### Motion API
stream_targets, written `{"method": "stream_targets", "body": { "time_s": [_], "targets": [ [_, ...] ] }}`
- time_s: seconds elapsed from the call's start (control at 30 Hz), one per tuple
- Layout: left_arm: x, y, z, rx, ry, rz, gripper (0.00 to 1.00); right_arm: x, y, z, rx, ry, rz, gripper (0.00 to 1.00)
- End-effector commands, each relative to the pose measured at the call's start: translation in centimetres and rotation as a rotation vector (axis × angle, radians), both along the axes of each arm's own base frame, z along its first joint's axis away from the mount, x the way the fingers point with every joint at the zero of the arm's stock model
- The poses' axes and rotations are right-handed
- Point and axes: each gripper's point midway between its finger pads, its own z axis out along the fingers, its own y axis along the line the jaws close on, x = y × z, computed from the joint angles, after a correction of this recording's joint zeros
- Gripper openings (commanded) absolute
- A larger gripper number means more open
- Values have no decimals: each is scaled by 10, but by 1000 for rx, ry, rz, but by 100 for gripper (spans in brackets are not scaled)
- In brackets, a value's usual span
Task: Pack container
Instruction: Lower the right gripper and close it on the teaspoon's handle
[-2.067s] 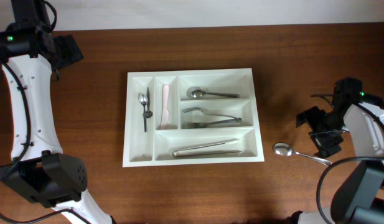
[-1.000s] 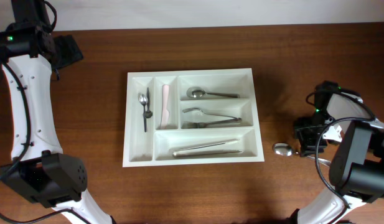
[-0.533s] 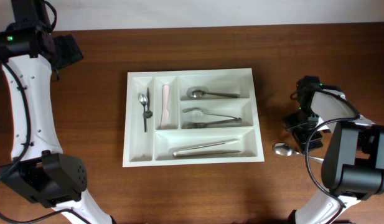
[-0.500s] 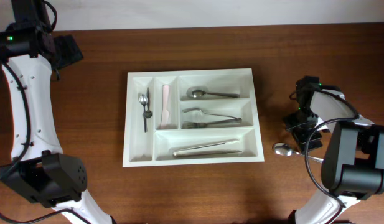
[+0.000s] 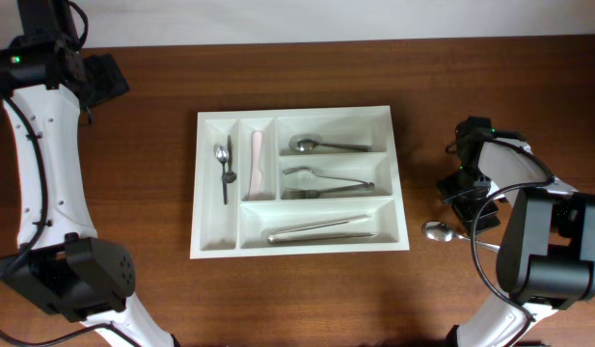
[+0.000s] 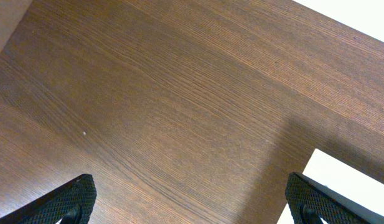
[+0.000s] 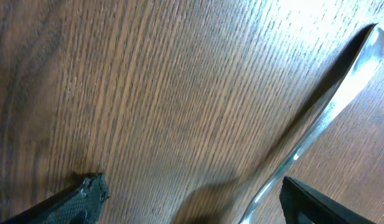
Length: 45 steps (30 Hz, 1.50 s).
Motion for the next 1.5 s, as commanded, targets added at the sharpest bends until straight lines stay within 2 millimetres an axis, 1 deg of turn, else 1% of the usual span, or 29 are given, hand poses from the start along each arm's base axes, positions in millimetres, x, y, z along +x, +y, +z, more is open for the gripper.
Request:
{"method": "stream_targets", "body": {
  "time_s": [0.0, 0.13, 0.3, 0.43, 0.6, 0.7, 0.8, 1.0, 1.13, 1.27, 1.47],
  "targets": [
    [-1, 2, 5, 8, -12, 7, 99, -18, 30, -28, 146, 85, 15, 92],
    [-1, 2, 5, 8, -11, 7, 99, -18, 37, -28, 184, 83, 19, 92],
    [-1, 2, 5, 8, -12, 7, 99, -24, 36, -34, 178, 93, 36, 93],
    [-1, 2, 5, 8, -11, 7, 99, -35, 37, -50, 178, 88, 37, 93],
    [-1, 2, 5, 8, -11, 7, 99, -56, 44, -75, 199, 79, 30, 93],
    [-1, 2, 5, 8, -11, 7, 99, -65, 47, -84, 209, 70, 29, 93],
    [-1, 2, 5, 8, -11, 7, 99, -68, 47, -87, 209, 69, 30, 93],
    [-1, 2, 5, 8, -11, 7, 99, -65, 47, -88, 211, 57, 54, 93],
    [-1, 2, 5, 8, -11, 7, 99, -58, 46, -85, 214, 43, 97, 96],
    [-1, 2, 5, 8, -12, 7, 99, -44, 44, -78, 210, 7, 137, 100],
    [-1, 2, 5, 8, -12, 7, 99, -13, 40, -56, 196, -73, 223, 99]
  ]
}}
